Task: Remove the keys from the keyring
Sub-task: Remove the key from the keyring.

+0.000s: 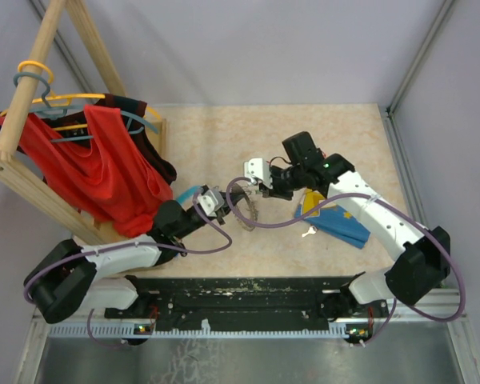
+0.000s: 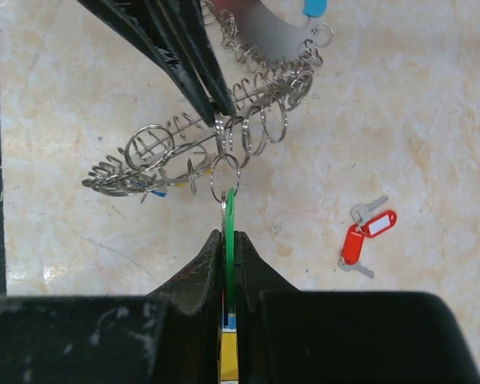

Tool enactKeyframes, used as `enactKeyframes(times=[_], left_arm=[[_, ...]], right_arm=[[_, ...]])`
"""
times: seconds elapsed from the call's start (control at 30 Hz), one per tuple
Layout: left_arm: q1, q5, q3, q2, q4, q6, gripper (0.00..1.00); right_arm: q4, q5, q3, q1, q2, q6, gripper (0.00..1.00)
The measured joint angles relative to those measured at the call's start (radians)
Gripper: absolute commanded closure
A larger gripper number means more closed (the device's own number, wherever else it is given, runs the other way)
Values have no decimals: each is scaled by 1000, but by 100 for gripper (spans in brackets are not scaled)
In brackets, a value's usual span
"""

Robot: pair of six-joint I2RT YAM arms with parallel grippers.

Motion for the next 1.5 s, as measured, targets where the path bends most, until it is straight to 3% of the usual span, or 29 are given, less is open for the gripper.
enactKeyframes(times=[0.67,1.5], left_arm=[[-5,-60,-23,28,28,37,100],[-6,-55,54,40,-130,-113,100]], right_arm=[[50,-5,-31,30,0,-17,100],[16,13,-17,55,7,5,100]])
